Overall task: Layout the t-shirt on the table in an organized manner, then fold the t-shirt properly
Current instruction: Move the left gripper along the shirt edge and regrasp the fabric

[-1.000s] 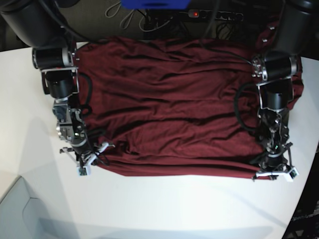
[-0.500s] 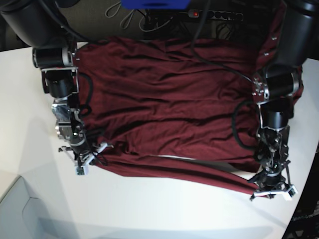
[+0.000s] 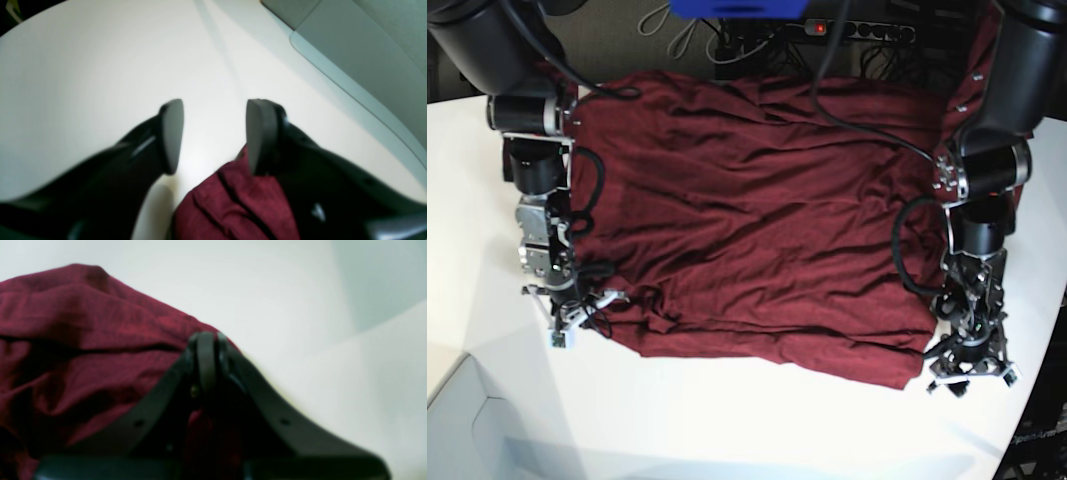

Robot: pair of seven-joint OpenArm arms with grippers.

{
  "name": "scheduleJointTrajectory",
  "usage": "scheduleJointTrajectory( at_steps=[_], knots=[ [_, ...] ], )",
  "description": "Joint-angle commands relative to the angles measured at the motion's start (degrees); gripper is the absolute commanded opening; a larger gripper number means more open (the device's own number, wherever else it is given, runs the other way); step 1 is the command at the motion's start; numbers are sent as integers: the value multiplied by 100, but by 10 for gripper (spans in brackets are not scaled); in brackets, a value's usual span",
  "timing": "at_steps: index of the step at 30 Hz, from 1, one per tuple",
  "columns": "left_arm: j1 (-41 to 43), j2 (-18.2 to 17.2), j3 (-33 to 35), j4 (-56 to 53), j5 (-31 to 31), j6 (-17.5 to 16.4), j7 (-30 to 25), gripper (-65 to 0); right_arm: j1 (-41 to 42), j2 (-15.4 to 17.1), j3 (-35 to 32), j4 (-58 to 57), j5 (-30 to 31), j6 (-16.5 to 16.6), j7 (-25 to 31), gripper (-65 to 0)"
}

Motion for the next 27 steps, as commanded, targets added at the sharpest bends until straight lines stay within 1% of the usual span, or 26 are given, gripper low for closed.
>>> scheduleJointTrajectory(
  at_steps=[1, 6, 13, 19, 27],
  knots=[
    [-258, -37, 7, 129, -15, -32, -153, -325, 18, 35, -1, 34, -38, -50, -150, -643],
    [-188, -72, 7, 129, 20, -32, -118, -325, -8, 18, -9, 43, -38, -50, -150, -642],
    [313, -81, 7, 129, 20, -32, -153, -325, -25, 18, -9, 43, -38, -50, -150, -642],
    [630, -10, 7, 129, 20, -32, -144, -325, -113, 0, -9, 52, -38, -50, -150, -642],
    [674, 16, 7, 129, 29, -32, -118, -325, -131, -35, -1, 52, -38, -50, -141, -642]
  ],
)
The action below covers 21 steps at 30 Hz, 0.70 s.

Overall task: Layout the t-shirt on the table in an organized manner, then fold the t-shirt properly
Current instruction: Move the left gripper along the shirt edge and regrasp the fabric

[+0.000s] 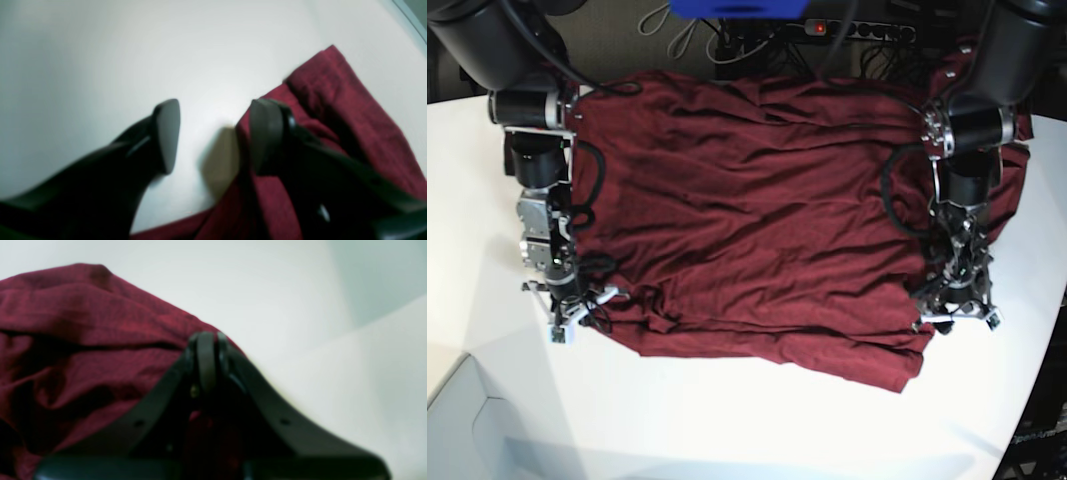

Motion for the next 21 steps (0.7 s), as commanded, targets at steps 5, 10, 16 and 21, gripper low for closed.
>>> scheduleJointTrajectory(
  at_steps=[5, 10, 16, 21],
  knots=[
    [-313, -8, 500, 88, -4, -32, -171, -325, 7, -77, -9, -7, -40, -46, -321, -642],
    [-330, 89, 1062, 88, -21, -32, -171, -325, 7, -95, -9, -7, -40, -46, -321, -642],
    [-313, 63, 1098, 18, 5, -32, -162, -325, 7, -95, -9, -7, -40, -46, -329, -642],
    [-172, 45, 1098, 9, 5, -32, -171, -439, 7, -86, -9, -7, -40, -46, -329, -642]
  ],
)
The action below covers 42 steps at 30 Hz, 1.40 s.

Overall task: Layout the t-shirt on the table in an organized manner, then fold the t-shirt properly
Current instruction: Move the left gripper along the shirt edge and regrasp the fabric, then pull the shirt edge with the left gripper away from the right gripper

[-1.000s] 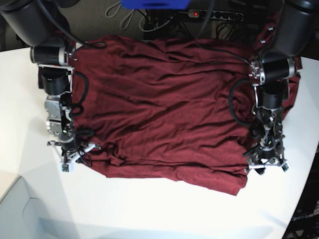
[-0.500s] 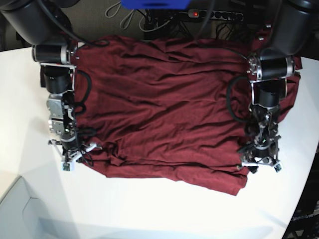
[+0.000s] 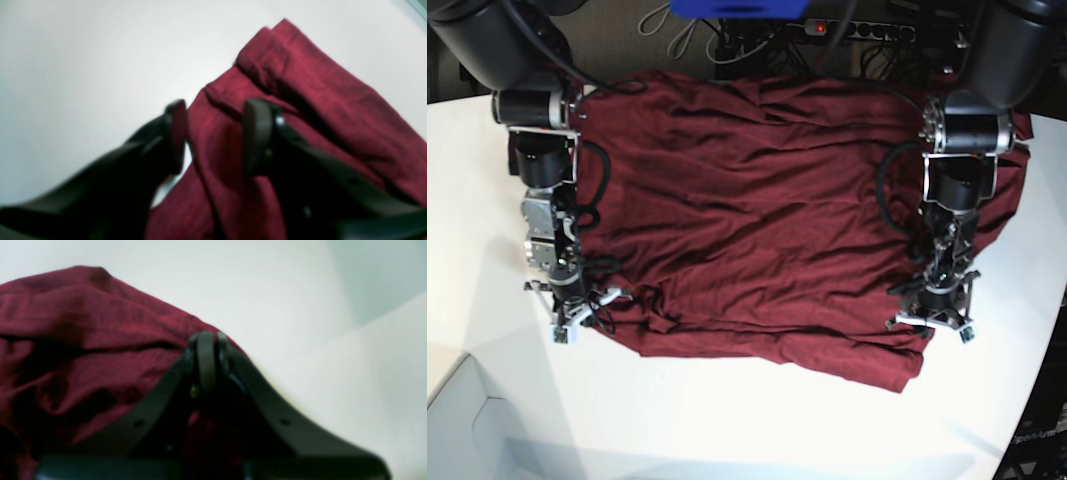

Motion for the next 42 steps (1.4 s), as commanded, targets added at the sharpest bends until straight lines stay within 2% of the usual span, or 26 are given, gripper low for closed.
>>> scheduleJointTrajectory(
  at_steps=[1, 5, 14, 28, 39, 42],
  knots=[
    [-181, -31, 5, 74, 20, -23, -140, -486, 9, 2, -9, -14, -40, 57, -353, -642],
    [-198, -31, 5, 74, 20, -23, -122, -650, 9, 10, -9, -14, -40, 57, -353, -642],
    [-225, -31, -30, 171, 12, -23, -140, -649, -79, 10, -9, -14, -40, 57, -336, -642],
    [-1025, 21, -4, 488, 20, 30, -122, -649, -97, 10, -9, -5, -40, 57, -353, -642],
    [-1034, -23, 5, 461, 29, 30, -140, -648, -97, 10, -9, -5, -40, 57, -353, -642],
    [-1271, -23, 5, 74, 20, 30, -149, -608, -97, 2, -9, -5, -40, 57, -353, -642]
  ],
)
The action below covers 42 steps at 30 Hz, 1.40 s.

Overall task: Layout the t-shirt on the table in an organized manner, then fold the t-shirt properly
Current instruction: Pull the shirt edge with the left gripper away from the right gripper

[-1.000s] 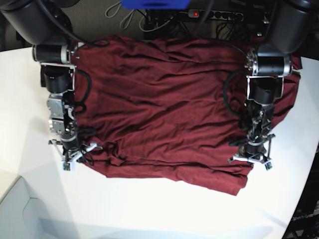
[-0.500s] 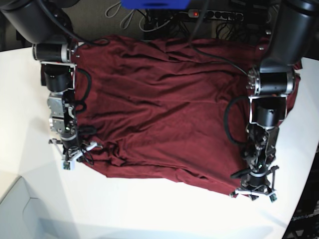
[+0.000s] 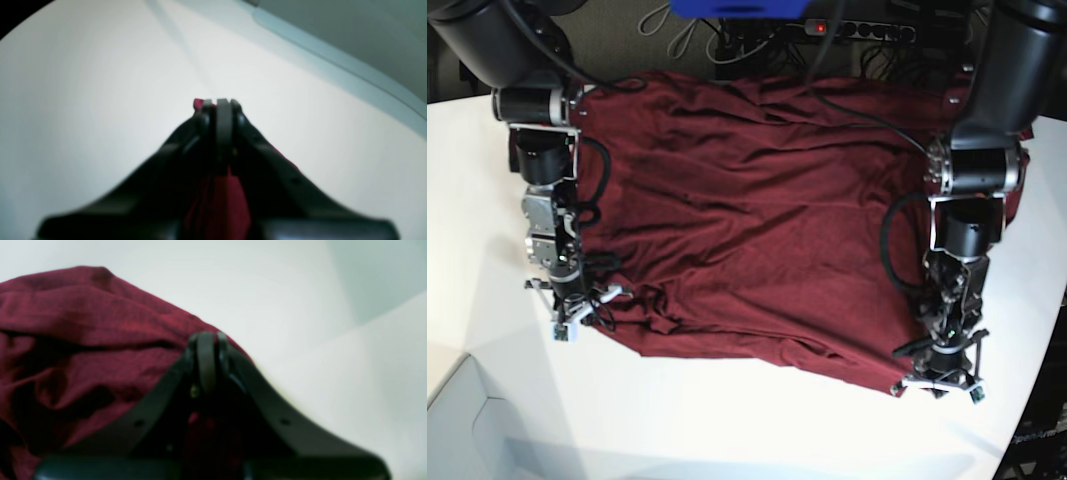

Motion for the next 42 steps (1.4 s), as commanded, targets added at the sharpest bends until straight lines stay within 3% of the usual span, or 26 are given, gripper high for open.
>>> scheduleJointTrajectory(
  at_steps=[1, 5, 9, 15, 19, 24, 28, 32, 36, 38, 42],
  knots=[
    [-360, -47, -4, -95, 20, -20, -175, -582, -5, 2, -9, -23, -40, 57, -482, -642],
    [-685, -47, -30, -499, 12, -20, -175, -435, -5, 2, -9, -23, -40, 57, -482, -642],
    [-703, -47, -30, -420, 3, -20, -175, -363, -5, 10, -9, -23, -40, 57, -482, -642],
    [-571, -47, -30, -288, -24, -20, -122, -364, -5, 10, -9, -23, -40, 57, -482, -642],
    [-52, -55, -48, 353, -24, -20, -43, -423, -5, 10, -9, -23, -40, 57, -482, -642],
    [1029, -354, -66, 2244, -41, -20, 933, -452, -5, 2, 8, -23, -40, 57, -482, -642],
    [1864, -618, -74, 3536, -41, -20, 1152, -452, -5, 2, 8, -23, -40, 57, -482, -642],
    [2471, -767, -488, 4169, -41, -29, 1618, -451, -5, 2, 8, -23, -40, 57, -482, -642],
    [2752, -750, -998, 4142, 20, -64, 2032, -451, -5, -7, 8, -23, -40, 57, -482, -642],
    [2875, -776, -1050, 4055, 20, -64, 2163, -438, -5, -7, 8, -23, -40, 57, -482, -642],
    [2902, -776, -1041, 3852, 20, -64, 2234, -335, -5, -7, -1, -23, -40, 57, -482, -642]
  ],
)
